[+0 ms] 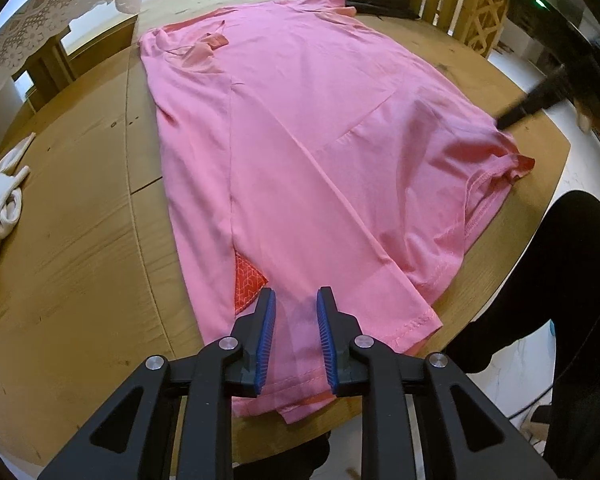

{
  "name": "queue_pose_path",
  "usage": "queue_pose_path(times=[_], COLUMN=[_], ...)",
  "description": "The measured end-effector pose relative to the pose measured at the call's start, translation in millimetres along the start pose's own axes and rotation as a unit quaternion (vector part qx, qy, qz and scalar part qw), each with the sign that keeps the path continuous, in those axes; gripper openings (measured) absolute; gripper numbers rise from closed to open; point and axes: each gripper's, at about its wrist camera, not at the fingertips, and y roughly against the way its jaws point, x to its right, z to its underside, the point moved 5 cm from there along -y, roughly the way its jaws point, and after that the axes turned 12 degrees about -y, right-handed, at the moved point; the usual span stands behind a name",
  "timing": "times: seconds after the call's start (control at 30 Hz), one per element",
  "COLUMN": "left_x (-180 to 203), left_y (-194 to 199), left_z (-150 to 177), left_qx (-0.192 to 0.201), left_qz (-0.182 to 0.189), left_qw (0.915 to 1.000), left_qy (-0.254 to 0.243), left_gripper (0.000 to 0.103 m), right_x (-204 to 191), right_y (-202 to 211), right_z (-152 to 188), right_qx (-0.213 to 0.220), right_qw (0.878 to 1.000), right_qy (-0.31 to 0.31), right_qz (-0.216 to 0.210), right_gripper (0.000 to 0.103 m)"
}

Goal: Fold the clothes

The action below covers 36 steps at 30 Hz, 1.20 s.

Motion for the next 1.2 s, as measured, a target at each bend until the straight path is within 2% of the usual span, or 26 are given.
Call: queue_pose_path(times=[0.03,0.1,0.17,0.3,0.47,0.53,0.57,0.6,0.67,0.73,0.83,0.87,0.93,1.03,1.1,1.17,1.2], left_x=[0,0,0,-1,1,1,1,1,1,0,0,0,-1,-1,-2,-4,-4], left_y=[-1,-1,-1,-2,0,0,0,0,0,1,1,1,0,0,0,-1,-1], left_z=[0,1,1,1,2,3,3,2,2,3,3,3,3,3,3,2,2], left_qx=[0.001,0.003,0.004,0.003,0.000,0.000,-0.001,-0.001,-0.001,-0.001,0.001,0.001,0.002,0.000,-0.002,-0.003,-0.004], left_qz=[0.001,0.001,0.000,-0.001,-0.005,-0.005,-0.005,-0.006,-0.005,-0.003,-0.002,-0.001,0.000,-0.002,-0.004,0.001,0.002], left_qw=[1.0000,1.0000,1.0000,1.0000,1.0000,1.0000,1.0000,1.0000,0.9999,0.9999,0.9999,0.9999,0.9998,0.9998,0.9998,0.9998,0.9998], left_qy=[0.000,-0.001,-0.002,-0.001,-0.004,-0.004,-0.006,-0.007,-0.009,-0.010,-0.015,-0.016,-0.017,-0.020,-0.020,-0.019,-0.018], left_gripper=[0.021,0.021,0.021,0.021,0.021,0.022,0.022,0.022,0.022,0.022,0.023,0.023,0.023,0.026,0.029,0.029,0.030], right_x=[5,16,19,19,6,1,-1,-1,1,4,17,29,23,17,19,22,26], right_y=[1,3,5,0,-18,-21,-23,-26,-28,-19,0,4,-6,-15,-14,-7,-3], right_z=[10,29,39,39,33,32,31,31,33,35,35,35,40,46,47,47,45], right_qx=[0.005,0.015,0.021,0.041,0.041,0.048,0.052,0.045,0.035,0.042,0.052,0.058,0.047,0.036,0.036,0.041,0.048], right_qw=[1.000,0.999,0.999,0.998,0.999,0.998,0.998,0.998,0.999,0.998,0.998,0.997,0.996,0.996,0.994,0.996,0.997], right_qy=[-0.005,-0.015,-0.023,-0.037,-0.018,-0.007,-0.001,-0.002,-0.005,0.008,-0.015,-0.019,-0.016,-0.011,-0.007,-0.019,-0.037], right_qz=[0.015,0.045,0.037,0.028,0.024,0.032,0.036,0.036,0.035,0.054,0.044,0.055,0.067,0.086,0.098,0.072,0.047], right_gripper=[0.009,0.027,0.035,0.036,0.036,0.034,0.024,0.003,0.003,0.003,0.003,0.003,0.004,0.011,0.028,0.037,0.037])
